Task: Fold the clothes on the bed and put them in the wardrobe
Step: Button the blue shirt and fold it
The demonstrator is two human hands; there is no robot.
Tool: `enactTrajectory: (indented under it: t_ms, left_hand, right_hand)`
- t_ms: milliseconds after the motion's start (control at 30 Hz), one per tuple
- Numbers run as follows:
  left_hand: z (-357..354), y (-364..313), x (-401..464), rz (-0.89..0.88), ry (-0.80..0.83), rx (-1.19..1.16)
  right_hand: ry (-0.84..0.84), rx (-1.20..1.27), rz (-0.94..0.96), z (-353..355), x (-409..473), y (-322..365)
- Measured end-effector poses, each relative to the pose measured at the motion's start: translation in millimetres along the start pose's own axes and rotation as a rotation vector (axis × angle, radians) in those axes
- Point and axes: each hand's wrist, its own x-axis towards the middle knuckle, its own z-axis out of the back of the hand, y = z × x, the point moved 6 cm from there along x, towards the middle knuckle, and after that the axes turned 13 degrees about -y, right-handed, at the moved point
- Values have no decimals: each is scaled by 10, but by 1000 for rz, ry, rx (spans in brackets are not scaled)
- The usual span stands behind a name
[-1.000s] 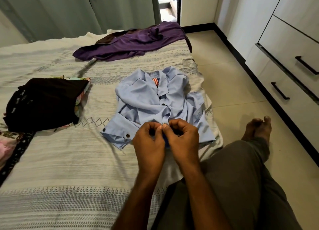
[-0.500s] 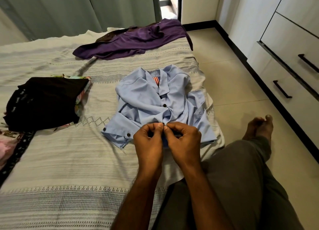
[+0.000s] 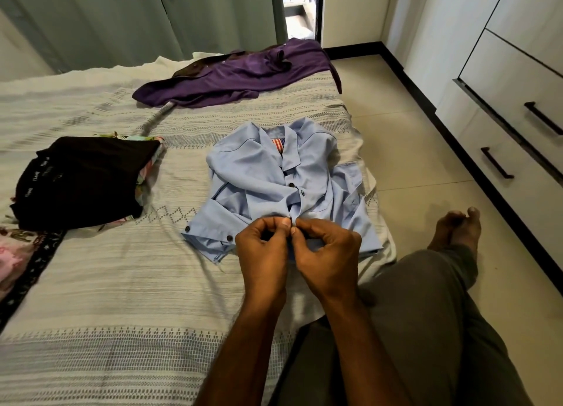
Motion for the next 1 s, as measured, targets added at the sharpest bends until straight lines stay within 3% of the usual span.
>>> enactTrajectory:
  t_ms: [200,367,533,800,1000]
  left_hand:
    - [21,-10,10,64,73,-34]
    - [9,-55,5,152,146,-31]
    - [29,-77,32,103,157,0]
    - [39,-83,33,21,273,38]
    - [63,-74,106,-11,189,55]
  right_hand:
    - [98,133,-106,-9,5,-128]
    - [176,131,-19,12,34,-65]
    - [241,75,55,-17,33,-20]
    - [200,43,117,1,39,14]
    - [163,100,26,-13,33,-84]
